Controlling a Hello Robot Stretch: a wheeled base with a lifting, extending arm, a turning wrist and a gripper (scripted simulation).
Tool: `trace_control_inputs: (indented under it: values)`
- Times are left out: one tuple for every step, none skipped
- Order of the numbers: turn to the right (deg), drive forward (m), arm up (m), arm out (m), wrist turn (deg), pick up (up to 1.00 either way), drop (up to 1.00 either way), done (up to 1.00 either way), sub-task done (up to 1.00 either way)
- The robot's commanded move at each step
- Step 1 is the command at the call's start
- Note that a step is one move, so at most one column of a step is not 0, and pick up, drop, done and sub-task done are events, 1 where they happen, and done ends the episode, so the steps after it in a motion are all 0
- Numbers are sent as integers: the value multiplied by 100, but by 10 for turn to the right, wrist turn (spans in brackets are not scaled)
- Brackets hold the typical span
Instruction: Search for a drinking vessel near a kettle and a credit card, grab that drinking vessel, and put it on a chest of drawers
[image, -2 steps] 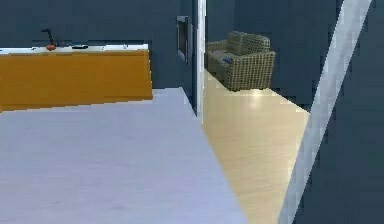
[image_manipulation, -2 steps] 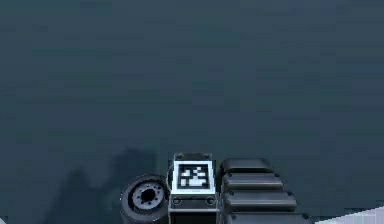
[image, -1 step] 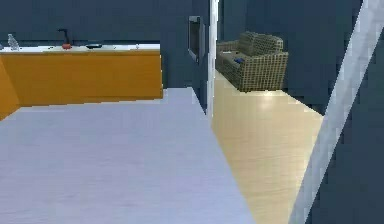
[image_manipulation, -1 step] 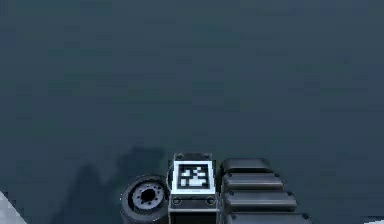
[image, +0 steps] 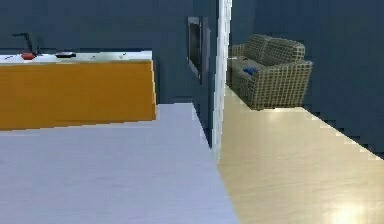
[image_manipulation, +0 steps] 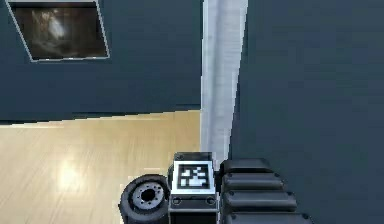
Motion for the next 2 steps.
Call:
trace_control_inputs:
  values:
    - [300,0,0,0,0,0,0,0,0]
    - [0,35,0,0,0,0,0,0,0]
